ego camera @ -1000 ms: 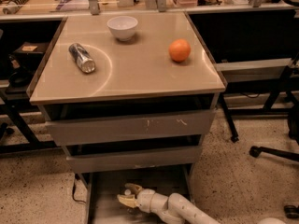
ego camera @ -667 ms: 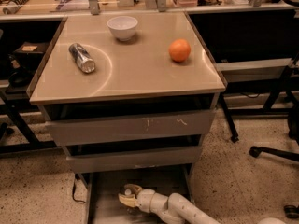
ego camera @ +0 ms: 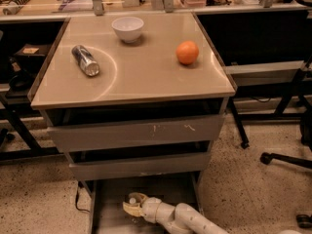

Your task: Pick water bottle from bottom drawer and place on counter

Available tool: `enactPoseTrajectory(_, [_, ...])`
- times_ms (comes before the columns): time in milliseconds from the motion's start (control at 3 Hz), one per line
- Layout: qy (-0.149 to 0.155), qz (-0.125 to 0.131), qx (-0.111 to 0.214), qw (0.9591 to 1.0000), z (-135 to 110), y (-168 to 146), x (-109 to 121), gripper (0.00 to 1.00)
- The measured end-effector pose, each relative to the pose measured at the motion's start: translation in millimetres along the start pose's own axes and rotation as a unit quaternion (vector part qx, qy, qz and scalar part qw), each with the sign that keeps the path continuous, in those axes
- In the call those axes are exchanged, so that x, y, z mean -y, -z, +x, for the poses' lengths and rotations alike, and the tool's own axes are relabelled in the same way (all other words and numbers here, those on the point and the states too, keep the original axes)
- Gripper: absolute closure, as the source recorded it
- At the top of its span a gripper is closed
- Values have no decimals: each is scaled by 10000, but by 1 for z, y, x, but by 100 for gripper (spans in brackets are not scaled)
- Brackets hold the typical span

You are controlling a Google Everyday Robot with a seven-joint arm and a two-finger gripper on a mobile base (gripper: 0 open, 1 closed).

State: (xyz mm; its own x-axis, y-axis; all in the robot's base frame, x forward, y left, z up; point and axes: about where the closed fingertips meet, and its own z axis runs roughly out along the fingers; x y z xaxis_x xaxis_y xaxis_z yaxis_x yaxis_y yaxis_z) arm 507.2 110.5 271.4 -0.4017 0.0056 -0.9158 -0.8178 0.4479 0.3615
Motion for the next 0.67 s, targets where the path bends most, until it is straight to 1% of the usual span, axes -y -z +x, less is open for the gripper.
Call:
enactPoseTrajectory(333, [-112,345,-36,9993,-27,13,-14,100])
enactPoseTrajectory(667, [-215,732,-58,9971,-57,31,-32,100])
